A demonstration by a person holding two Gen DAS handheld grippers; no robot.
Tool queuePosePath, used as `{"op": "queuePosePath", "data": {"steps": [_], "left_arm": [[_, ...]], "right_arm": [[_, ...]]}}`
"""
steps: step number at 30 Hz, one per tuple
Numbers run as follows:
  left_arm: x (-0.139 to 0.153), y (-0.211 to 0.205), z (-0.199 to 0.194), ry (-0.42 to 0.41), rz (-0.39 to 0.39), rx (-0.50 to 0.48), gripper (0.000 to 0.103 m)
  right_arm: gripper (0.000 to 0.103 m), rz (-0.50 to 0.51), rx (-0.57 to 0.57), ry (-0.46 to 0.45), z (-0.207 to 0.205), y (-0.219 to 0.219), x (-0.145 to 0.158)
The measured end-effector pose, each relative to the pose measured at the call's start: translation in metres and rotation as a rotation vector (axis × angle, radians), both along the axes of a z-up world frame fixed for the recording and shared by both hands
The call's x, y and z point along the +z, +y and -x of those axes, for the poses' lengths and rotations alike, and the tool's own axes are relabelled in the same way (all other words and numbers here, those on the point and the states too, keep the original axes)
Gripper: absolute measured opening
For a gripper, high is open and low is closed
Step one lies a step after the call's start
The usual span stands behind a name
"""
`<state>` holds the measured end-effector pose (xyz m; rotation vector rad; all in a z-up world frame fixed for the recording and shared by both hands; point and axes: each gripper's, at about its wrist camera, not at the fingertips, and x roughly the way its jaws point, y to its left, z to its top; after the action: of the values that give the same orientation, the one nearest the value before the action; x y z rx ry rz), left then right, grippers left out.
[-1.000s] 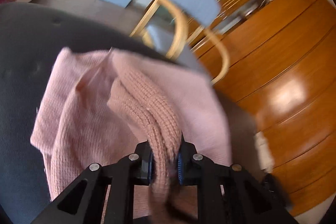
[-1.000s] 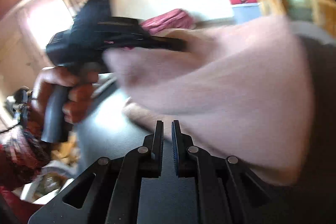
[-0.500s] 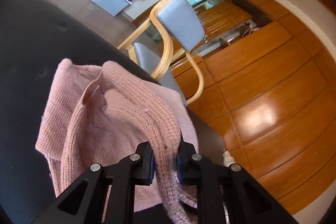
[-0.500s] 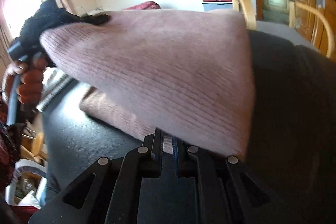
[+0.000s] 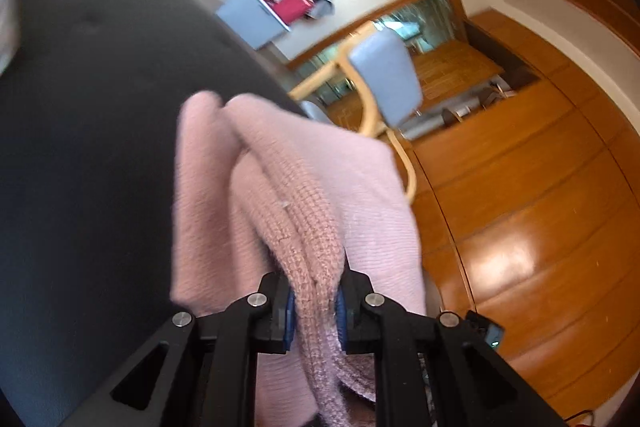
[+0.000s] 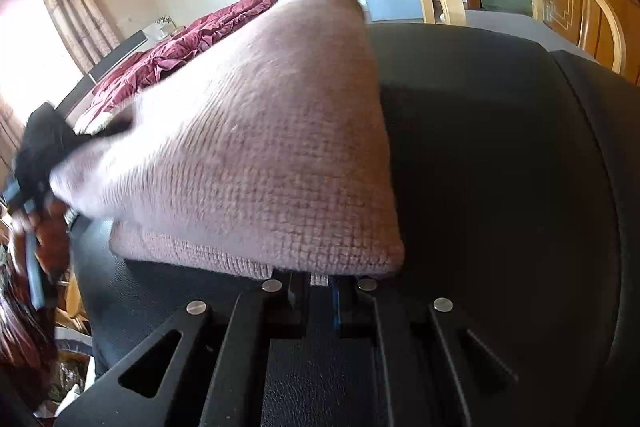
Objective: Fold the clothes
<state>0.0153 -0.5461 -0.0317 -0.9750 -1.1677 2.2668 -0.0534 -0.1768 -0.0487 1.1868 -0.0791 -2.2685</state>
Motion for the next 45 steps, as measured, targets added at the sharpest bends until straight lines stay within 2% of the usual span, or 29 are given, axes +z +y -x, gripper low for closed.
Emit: {"op": "queuePosePath", "data": {"steps": [2,4,10,11,13,16,18,20,22,24,29,33,36,40,42,45], "left_arm": [[-0.006,0.001,-0.012,0.013,-0.007,0.023,0.014],[-0.004,0.005,-0.026,0.047,0.017,0.038,0.014],[-0.007,0.024,-0.042,0.066,0.204,0.071,0.015],[-0.008,0.025,-0.044,0.066,0.201,0.08,0.015],[-0.001,0.026,-0.051,0.093,0.137,0.09,0.015],[0.017,0.028,-0.059,0.142,0.108,0.084,0.015],[0.019,0.032,-0.065,0.142,0.102,0.084,0.015],[0.009,0.038,-0.068,0.112,0.127,0.075,0.015],[-0.011,0.044,-0.067,0.049,0.161,0.08,0.015],[-0.023,0.046,-0.068,0.038,0.143,0.095,0.016],[-0.021,0.054,-0.071,0.084,0.234,0.103,0.017],[-0.022,0.054,-0.074,0.107,0.246,0.1,0.017],[-0.023,0.054,-0.075,0.125,0.255,0.097,0.017],[-0.022,0.054,-0.075,0.133,0.264,0.091,0.017],[-0.021,0.053,-0.073,0.122,0.267,0.085,0.017],[-0.018,0.047,-0.069,0.101,0.266,0.085,0.017]], "right_arm": [[0.008,-0.004,0.001,0.001,0.002,0.001,0.0],[0.008,-0.008,-0.001,0.002,0.003,-0.018,-0.003],[0.008,0.007,-0.013,-0.008,0.004,-0.019,-0.002],[0.008,0.006,-0.014,-0.008,0.002,-0.02,-0.001],[0.008,-0.001,-0.019,-0.006,0.001,-0.022,-0.001],[0.008,-0.002,-0.025,-0.005,-0.002,-0.023,-0.001],[0.008,0.0,-0.03,-0.005,-0.004,-0.022,-0.002],[0.008,0.001,-0.035,-0.004,-0.007,-0.022,-0.002],[0.008,0.003,-0.039,-0.004,-0.01,-0.022,-0.003],[0.008,0.005,-0.041,-0.006,-0.011,-0.022,-0.002],[0.008,0.024,-0.016,-0.034,-0.007,-0.018,0.001],[0.008,-0.13,0.135,0.05,-0.034,-0.025,0.022],[0.008,-0.114,0.272,0.124,-0.058,-0.021,0.052],[0.009,0.007,0.226,0.256,-0.054,-0.016,0.097],[0.009,0.01,0.199,0.268,-0.039,-0.03,0.101],[0.009,-0.053,0.222,0.233,-0.016,-0.062,0.079]]}}
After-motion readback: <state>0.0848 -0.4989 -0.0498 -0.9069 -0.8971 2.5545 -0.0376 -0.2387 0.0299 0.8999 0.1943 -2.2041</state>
